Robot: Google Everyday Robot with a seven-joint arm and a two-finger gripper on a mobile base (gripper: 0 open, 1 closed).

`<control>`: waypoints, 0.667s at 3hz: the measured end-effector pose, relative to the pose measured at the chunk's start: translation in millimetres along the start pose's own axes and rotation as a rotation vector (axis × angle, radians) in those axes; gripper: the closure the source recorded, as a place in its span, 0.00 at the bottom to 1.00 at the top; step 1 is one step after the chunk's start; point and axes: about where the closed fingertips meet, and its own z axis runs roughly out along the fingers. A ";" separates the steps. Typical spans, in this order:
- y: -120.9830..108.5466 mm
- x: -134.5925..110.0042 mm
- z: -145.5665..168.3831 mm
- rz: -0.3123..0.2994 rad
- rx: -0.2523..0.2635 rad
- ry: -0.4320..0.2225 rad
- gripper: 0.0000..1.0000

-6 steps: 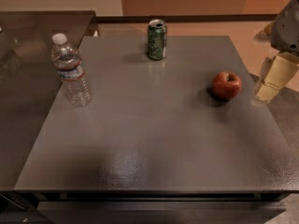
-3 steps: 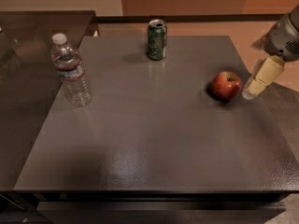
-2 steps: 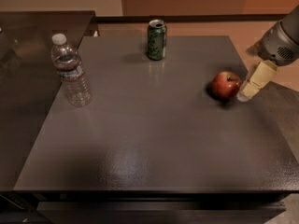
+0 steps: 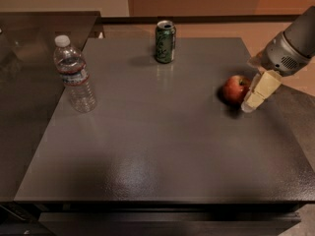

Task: Pick apple

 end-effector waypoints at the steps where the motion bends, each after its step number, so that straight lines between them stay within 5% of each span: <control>1: 7.2 -4.5 10.6 -0.017 -0.033 -0.002 0.18; 2: 9.6 -5.0 17.2 -0.020 -0.051 -0.001 0.41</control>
Offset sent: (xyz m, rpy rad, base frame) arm -0.0071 0.0160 -0.0171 0.0162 0.0521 0.0496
